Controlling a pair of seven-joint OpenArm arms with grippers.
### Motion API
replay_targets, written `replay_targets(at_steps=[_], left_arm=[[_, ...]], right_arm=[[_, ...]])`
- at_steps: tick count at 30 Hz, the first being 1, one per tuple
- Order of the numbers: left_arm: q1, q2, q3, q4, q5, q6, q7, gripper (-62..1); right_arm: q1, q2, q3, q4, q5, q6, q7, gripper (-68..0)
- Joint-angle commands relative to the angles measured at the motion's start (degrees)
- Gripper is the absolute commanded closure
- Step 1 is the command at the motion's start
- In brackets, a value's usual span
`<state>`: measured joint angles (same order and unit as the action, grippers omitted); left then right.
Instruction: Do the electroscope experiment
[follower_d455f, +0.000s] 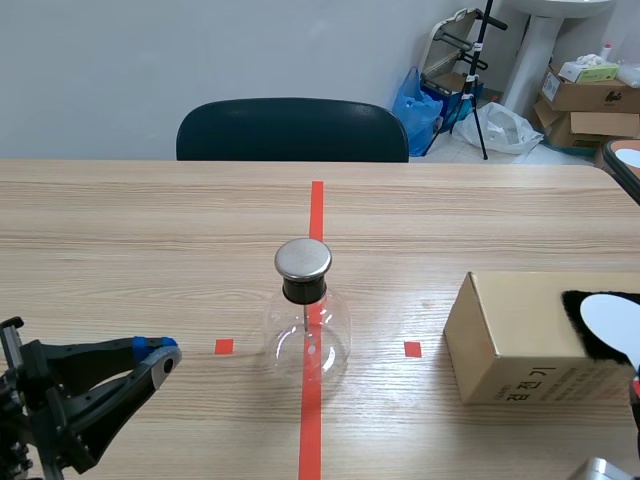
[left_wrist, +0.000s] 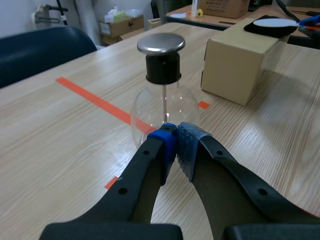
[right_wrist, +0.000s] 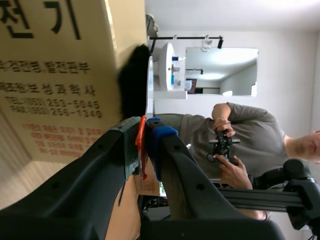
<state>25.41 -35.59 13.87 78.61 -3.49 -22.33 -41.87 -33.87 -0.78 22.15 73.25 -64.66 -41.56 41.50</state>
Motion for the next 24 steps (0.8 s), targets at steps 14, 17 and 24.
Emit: replay_targets(at_steps=[14,17,24], left_arm=[[11.1,0.0,-5.8,8.9,14.8,-4.0,-14.1,-3.2],[11.9,0.0,-6.6,8.9,15.5,-4.3,-16.1,-3.2],[12.0,0.0,-8.6,8.9,15.6,-4.4,-14.6,-3.2]], right_arm=[[-0.6,2.2,0.3,-0.5,0.4,-3.3,3.9,-1.3],[-0.6,3.4,0.3,-0.5,0.4,-3.3,7.4,-1.3],[-0.8,3.4,0.3,-0.6,0.4,-3.3,-5.9,-1.3]])
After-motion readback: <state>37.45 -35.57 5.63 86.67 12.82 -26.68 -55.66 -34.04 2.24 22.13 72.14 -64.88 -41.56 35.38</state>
